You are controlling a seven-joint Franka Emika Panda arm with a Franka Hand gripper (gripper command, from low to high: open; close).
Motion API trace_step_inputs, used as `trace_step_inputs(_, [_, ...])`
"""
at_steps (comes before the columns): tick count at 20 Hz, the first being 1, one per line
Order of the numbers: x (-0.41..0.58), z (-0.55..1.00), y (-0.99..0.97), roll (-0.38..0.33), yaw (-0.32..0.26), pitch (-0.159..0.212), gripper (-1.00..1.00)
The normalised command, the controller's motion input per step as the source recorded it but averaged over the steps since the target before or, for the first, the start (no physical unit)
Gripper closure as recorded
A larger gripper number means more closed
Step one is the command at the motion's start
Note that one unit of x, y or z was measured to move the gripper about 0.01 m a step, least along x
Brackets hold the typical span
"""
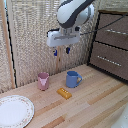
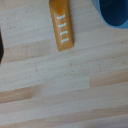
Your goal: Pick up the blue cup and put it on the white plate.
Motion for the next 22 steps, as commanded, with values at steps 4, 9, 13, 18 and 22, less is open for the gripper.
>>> trace_step_inputs(4, [0.214,-0.07,-0.69,0.06,0.071,0.08,-1.0])
trace_step_inputs(9, [0.24,-0.11,-0.78,0.076,0.097,0.098,-1.0])
trace_step_inputs(13, [0.178,-0.14,-0.69,0.06,0.1,0.097,-1.0])
trace_step_inputs(18, [0.122,-0.22,-0.48,0.013,0.055,0.089,-1.0])
trace_step_inputs(22, [0.126,-0.3,-0.34,0.0,-0.047,0.041,-1.0])
